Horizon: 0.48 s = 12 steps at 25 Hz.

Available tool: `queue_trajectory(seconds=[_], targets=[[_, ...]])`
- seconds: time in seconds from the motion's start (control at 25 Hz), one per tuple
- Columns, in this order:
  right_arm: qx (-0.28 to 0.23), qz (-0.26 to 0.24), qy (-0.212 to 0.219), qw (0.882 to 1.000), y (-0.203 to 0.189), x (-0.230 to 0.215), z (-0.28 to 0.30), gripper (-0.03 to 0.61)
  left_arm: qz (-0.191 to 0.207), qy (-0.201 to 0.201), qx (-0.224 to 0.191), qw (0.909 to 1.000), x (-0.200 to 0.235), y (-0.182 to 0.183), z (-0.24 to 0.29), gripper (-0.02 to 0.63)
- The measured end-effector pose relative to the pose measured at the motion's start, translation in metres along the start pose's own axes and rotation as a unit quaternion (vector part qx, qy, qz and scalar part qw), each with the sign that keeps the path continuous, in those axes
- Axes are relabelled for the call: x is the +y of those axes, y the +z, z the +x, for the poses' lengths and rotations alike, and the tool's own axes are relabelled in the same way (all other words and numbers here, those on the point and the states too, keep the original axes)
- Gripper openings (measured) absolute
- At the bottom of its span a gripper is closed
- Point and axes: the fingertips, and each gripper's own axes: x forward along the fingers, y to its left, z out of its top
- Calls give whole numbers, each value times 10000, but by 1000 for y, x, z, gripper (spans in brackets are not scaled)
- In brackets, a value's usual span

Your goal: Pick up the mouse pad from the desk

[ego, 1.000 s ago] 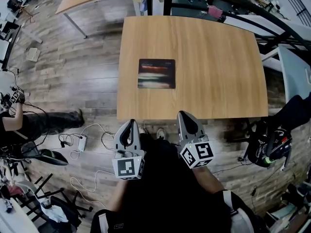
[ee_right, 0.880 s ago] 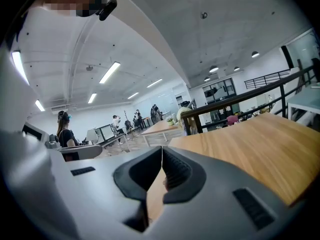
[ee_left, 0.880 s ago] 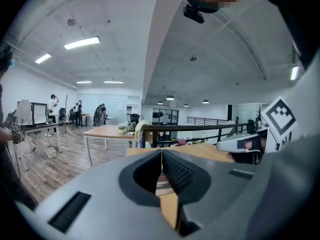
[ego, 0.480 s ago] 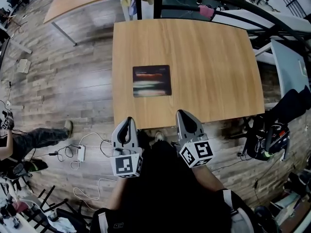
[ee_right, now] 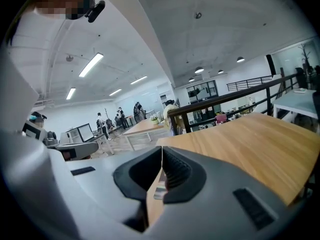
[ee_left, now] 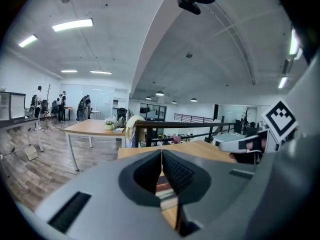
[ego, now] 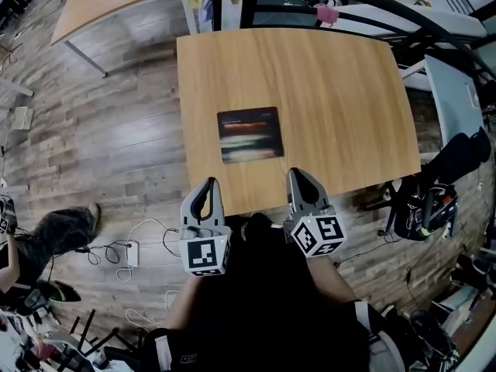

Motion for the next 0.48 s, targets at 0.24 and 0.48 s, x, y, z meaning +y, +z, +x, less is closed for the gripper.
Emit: queue_trajectory(seconds=[0.24, 0.48], targets=[[-13, -42, -278, 9996, 1, 4, 21, 31, -63, -240, 194, 9995, 21, -9, 23, 25], [40, -68, -321, 9995, 7, -12, 51, 31, -175, -256, 199, 9993, 27, -6, 62, 25]])
